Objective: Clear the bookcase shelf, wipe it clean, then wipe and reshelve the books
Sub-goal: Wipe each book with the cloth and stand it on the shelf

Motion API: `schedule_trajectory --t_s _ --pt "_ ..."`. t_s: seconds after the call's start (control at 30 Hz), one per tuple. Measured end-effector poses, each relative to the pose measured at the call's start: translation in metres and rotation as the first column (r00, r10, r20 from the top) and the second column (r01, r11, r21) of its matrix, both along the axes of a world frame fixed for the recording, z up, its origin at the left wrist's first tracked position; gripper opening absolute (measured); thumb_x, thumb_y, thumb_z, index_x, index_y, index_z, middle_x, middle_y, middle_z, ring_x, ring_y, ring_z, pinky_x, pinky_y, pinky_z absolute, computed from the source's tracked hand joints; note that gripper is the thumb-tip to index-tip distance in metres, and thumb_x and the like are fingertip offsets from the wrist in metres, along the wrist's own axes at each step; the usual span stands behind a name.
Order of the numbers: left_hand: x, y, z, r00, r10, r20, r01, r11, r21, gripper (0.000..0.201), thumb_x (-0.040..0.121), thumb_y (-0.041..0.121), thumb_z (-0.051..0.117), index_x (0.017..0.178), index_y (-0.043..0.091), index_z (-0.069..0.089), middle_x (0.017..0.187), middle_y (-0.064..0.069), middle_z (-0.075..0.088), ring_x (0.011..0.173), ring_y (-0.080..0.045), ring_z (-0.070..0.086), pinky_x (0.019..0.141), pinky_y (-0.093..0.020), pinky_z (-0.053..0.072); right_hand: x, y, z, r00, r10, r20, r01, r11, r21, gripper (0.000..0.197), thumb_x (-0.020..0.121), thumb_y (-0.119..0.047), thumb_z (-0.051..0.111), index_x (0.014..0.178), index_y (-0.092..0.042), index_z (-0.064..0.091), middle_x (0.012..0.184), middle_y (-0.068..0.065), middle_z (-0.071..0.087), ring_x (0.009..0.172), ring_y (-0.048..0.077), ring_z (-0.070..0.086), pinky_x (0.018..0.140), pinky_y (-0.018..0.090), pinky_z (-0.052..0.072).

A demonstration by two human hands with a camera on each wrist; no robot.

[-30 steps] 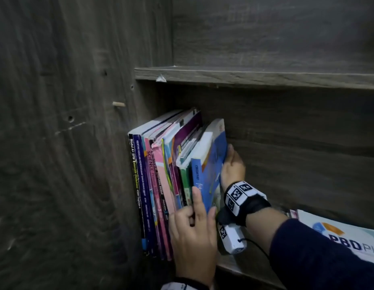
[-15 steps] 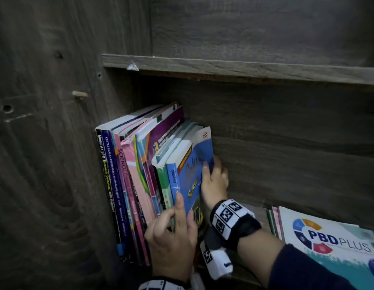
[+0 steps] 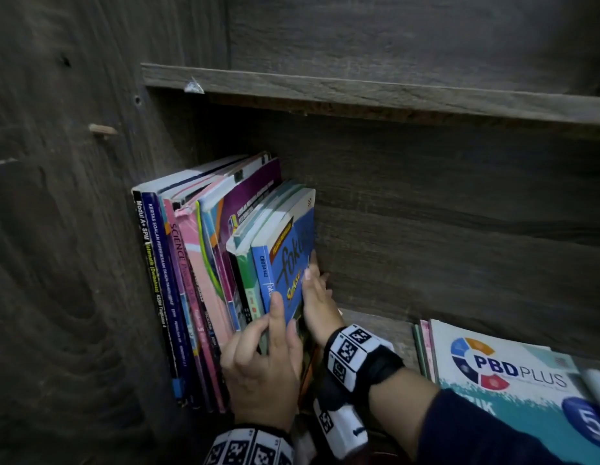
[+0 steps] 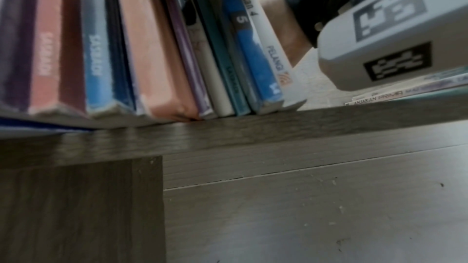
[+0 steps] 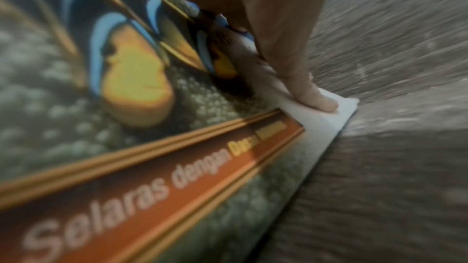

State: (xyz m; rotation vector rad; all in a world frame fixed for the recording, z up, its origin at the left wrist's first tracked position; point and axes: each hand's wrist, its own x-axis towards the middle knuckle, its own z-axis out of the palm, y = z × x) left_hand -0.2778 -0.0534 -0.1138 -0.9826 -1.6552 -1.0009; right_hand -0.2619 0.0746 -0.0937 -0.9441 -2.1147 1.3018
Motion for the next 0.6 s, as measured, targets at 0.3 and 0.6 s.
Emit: schedule_trajectory --t_s 0.3,0.6 --pt "0.02 -0.014 0.009 0.99 0.057 0.132 -0.043 0.994 -0.101 0.071 0.085 0.019 0.067 0.147 0.01 0.034 0.118 -0.011 0.035 0.104 -0.033 0.038 0.094 -0.043 0.043 0.072 -0.013 0.04 0.984 0.014 0.176 -0.025 0.998 0.065 0.054 0.101 -0.051 0.023 0.152 -0.04 0.008 0.161 0.008 0.004 0.148 0.03 0.004 0.12 0.041 0.007" --pt "0.094 -0.021 -0.002 0.918 -0.264 0.295 0.354 0.881 -0.312 0.053 0.081 0.022 0.045 0.132 0.01 0.052 0.119 -0.014 0.048 0.107 -0.037 0.049 0.093 -0.051 0.04 0.322 -0.002 0.033 0.787 -0.425 0.447 0.247 0.881 0.403 0.032 0.093 -0.022 0.054 0.124 -0.023 0.06 0.127 0.006 0.063 0.115 0.026 0.058 0.096 0.029 0.043"
